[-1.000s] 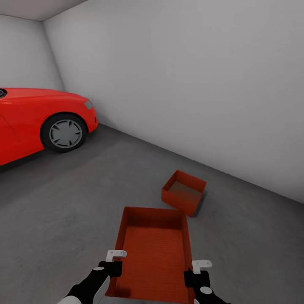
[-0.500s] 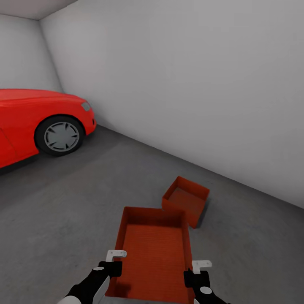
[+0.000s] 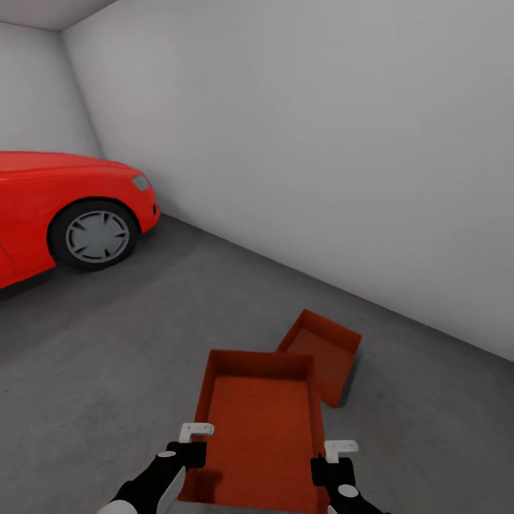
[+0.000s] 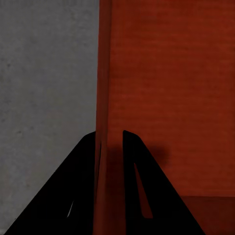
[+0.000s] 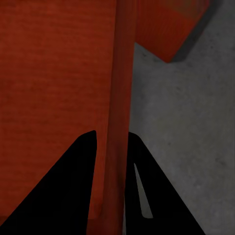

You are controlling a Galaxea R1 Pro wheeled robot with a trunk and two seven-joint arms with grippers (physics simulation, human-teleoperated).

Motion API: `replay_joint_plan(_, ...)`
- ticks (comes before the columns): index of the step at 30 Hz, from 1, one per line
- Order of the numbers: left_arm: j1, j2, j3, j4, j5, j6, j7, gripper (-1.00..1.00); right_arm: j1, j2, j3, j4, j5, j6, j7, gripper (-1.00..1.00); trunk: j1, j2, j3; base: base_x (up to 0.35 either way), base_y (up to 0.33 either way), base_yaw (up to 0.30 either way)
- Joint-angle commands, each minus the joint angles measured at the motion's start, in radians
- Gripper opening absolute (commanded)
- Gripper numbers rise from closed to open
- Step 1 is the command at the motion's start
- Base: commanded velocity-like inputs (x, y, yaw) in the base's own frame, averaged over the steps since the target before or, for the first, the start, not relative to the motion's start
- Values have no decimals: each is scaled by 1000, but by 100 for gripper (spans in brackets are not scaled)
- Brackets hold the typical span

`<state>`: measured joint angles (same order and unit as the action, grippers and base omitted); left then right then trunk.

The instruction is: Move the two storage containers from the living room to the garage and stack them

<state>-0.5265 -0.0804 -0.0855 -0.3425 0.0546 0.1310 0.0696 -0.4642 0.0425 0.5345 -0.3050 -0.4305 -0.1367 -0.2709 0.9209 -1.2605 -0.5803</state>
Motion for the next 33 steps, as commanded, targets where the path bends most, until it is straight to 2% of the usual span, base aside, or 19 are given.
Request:
replay_joint_plan(1, -1, 2, -8, -6, 16, 6, 10, -100, -1, -6, 12, 58, -17, -1, -2, -100, 1, -1, -1, 323, 0, 0)
replay_joint_plan(33, -1, 2, -8, -6, 16, 6, 10, -100, -1, -7, 13, 58, -17, -3, -2, -100, 1, -1, -1, 323, 0, 0)
